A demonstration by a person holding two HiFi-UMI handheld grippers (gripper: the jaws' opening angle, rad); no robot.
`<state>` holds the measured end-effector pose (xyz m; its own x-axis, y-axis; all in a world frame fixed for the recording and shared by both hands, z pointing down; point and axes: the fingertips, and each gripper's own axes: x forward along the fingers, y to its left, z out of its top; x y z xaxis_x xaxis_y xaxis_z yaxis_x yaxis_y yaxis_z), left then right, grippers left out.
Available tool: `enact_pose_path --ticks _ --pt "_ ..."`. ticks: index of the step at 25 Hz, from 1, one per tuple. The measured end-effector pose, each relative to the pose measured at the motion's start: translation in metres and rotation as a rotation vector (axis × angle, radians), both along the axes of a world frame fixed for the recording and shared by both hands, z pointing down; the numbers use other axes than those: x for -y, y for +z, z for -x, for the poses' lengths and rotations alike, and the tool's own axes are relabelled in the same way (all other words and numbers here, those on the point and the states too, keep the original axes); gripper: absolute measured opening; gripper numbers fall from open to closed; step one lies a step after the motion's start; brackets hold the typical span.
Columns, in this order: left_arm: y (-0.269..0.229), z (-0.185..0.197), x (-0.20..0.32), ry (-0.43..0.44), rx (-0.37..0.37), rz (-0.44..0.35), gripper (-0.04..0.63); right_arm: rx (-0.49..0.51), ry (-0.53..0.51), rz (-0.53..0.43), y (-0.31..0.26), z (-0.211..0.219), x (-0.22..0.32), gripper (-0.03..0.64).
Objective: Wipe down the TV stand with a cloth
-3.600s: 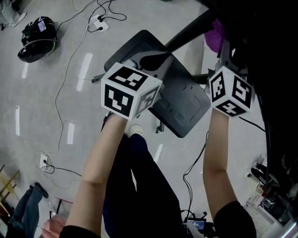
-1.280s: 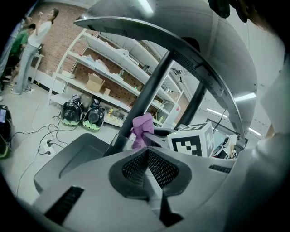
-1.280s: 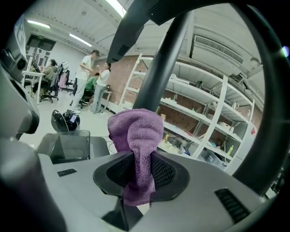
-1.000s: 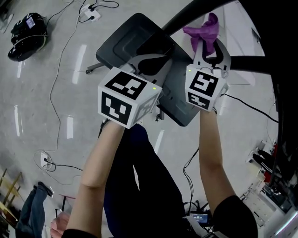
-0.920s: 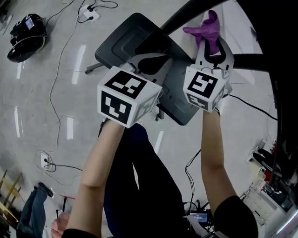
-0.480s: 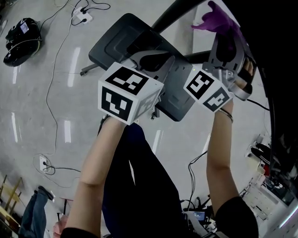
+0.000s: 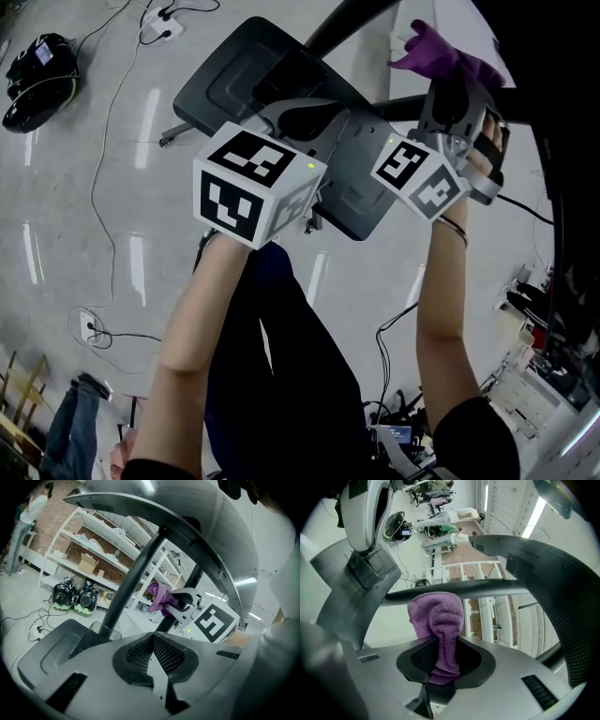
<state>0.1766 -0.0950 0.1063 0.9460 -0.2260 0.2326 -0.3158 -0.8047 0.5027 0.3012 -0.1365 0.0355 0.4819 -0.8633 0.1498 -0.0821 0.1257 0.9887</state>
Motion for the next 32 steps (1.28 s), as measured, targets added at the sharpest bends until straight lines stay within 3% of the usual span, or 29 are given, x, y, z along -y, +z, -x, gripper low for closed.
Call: enact_pose_path --ticks 5,19,25,32 --pt "0.007 -0.008 -0.005 0.010 0.003 0.022 0.008 0.089 0.022 0.047 0.032 -0.005 -0.002 0.106" --pt "0.034 -0.002 -0.015 0.006 0.031 0.046 0.008 0.209 0.029 0.199 0.131 -0.003 -0.013 0.106" --pt "0.041 0.003 -0.017 0.000 0.033 0.071 0.008 0.325 0.058 0.266 0.168 0.000 -0.022 0.106" --pt "0.045 0.006 -0.013 -0.005 0.041 0.080 0.008 0.366 0.063 0.302 0.185 0.010 -0.029 0.106"
